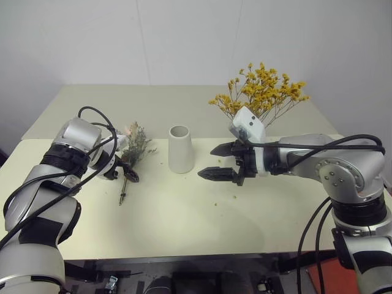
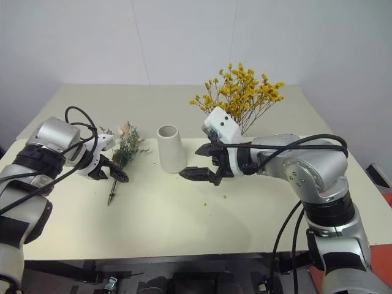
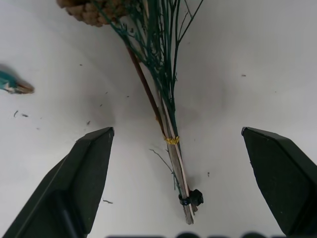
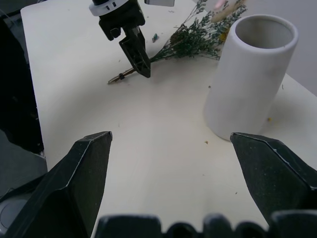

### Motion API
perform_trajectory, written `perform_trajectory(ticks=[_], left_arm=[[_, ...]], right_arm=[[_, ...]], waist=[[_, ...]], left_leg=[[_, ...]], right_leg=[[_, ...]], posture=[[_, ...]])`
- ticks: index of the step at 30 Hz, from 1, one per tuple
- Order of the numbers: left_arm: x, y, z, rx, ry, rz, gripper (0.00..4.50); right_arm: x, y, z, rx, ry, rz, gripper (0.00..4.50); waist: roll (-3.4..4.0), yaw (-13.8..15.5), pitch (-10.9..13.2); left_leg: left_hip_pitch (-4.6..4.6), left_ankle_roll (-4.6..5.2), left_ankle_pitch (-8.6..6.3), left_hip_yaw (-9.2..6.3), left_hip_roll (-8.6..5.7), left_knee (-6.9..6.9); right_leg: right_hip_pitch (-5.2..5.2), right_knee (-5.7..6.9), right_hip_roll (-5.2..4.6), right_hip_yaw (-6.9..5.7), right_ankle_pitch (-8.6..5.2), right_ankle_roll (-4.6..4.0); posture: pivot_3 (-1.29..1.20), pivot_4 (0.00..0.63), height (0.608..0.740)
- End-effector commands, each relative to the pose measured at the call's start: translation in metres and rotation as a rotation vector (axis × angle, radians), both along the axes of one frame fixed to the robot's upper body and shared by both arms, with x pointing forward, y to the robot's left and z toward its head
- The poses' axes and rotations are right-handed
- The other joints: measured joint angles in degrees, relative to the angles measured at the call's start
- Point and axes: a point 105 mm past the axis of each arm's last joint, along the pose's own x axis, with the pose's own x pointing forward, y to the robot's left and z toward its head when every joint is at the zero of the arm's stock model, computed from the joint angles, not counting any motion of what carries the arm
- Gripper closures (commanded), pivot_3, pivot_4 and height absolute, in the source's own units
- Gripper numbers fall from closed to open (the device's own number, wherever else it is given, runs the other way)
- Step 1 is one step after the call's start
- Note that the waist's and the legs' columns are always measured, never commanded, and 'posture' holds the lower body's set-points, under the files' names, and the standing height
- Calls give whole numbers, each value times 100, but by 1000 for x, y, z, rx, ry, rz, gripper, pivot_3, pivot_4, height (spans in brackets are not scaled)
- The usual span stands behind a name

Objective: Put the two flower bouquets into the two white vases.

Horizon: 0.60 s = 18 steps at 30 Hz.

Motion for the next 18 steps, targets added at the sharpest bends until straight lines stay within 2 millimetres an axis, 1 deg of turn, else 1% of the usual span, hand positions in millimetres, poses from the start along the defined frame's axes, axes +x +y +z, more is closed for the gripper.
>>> perform_trajectory(ticks=[1,4,7,12,18], left_arm=[[3,2,7,33,-12,-14,0],[4,7,3,65,-2,-12,0],[5,4,4,53,1,-21,0],[6,5,0,60,14,-17,0],[7,2,-2,62,20,-33,0]], right_arm=[[-3,-1,13,36,-63,-7,27],[-3,-1,11,40,-63,-10,27],[-2,-1,10,42,-65,-16,27],[-1,0,11,52,-72,-20,27],[-1,1,10,55,-72,-22,27]], waist=[[0,1,0],[0,0,0],[0,2,0],[-1,0,0],[-1,4,-1]], left_leg=[[0,0,0,0,0,0],[1,0,0,0,0,1],[2,0,0,-1,0,2],[2,0,0,-1,0,3],[4,0,0,-1,0,4]], right_leg=[[0,0,0,0,0,0],[0,1,1,0,0,1],[1,4,0,0,-1,2],[1,4,1,0,-1,2],[3,7,0,0,-2,4]], posture=[[0,150,740],[0,150,740],[0,150,740],[0,150,740],[0,150,740]])
